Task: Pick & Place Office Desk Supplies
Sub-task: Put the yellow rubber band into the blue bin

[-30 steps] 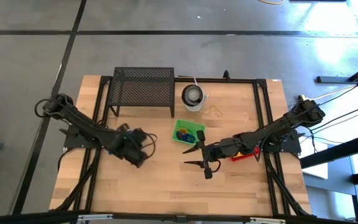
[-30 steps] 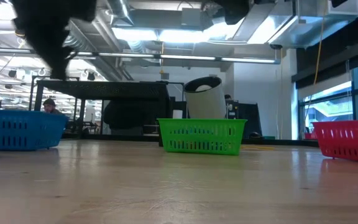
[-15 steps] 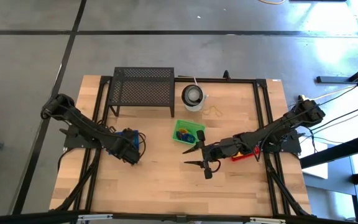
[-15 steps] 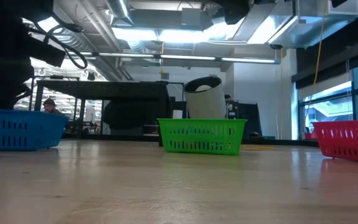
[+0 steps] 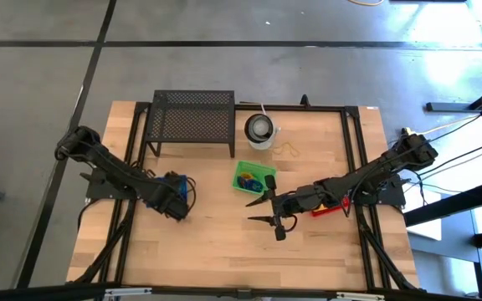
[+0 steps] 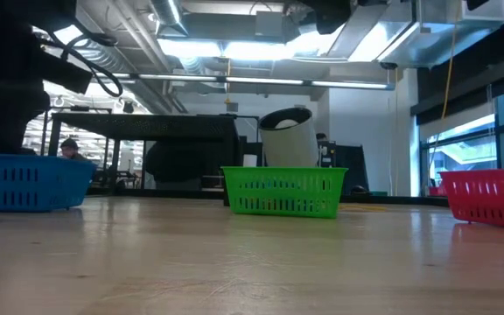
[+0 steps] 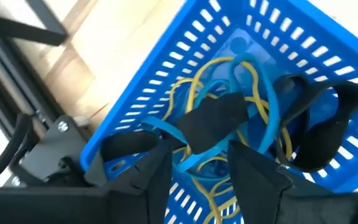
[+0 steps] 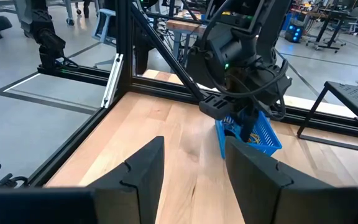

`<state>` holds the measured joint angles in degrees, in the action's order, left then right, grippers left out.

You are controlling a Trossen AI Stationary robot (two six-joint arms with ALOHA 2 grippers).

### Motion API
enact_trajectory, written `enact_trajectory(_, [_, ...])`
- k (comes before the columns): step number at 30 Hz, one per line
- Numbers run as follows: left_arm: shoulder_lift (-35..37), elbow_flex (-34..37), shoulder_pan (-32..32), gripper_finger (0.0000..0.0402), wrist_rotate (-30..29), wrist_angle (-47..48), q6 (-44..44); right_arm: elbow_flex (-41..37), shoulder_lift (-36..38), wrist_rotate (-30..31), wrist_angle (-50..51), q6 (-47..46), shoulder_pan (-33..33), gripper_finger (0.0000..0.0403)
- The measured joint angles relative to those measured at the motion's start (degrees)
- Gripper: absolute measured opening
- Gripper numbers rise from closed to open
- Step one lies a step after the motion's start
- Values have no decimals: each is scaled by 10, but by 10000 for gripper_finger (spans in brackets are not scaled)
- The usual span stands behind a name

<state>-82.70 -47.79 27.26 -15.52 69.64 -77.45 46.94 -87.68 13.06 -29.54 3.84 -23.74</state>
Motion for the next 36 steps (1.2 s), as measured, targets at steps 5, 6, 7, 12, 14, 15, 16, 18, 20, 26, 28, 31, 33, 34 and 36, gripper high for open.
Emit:
enact_trajectory(5, [0,-28,-8,147,4,34,-8,0,0,0,0,0,7,168])
enact_trajectory(6, [0,-35,-8,146,4,39,-4,0,0,0,0,0,9,168])
enact_trajectory(7, [0,-43,-8,144,3,45,-3,0,0,0,-1,0,11,168])
enact_trajectory(12, [0,-81,-6,145,-4,69,5,0,0,0,-14,-1,22,168])
enact_trajectory(14, [0,-94,-2,145,-19,71,7,0,0,1,-24,-8,26,168])
enact_trajectory(15, [0,-100,0,145,-28,71,9,0,0,5,-26,-20,28,168])
enact_trajectory(16, [0,-106,2,145,-39,71,12,0,0,15,-24,-34,30,168])
enact_trajectory(18, [0,-115,6,144,-63,71,21,0,0,50,1,-68,31,168])
enact_trajectory(20, [0,-122,11,144,-92,71,22,0,7,98,58,-94,33,168])
enact_trajectory(26, [0,-126,20,143,-145,69,23,47,83,178,407,-209,55,168])
enact_trajectory(28, [0,-126,21,143,-150,69,24,74,109,171,523,-255,70,168])
enact_trajectory(31, [0,-126,20,143,-160,68,32,93,134,168,640,-297,94,168])
enact_trajectory(33, [0,-126,20,143,-173,68,32,93,144,173,694,-311,113,168])
enact_trajectory(34, [0,-126,20,143,-180,68,32,93,146,174,727,-320,124,168])
enact_trajectory(36, [0,-126,20,143,-190,68,32,93,145,176,776,-336,148,168])
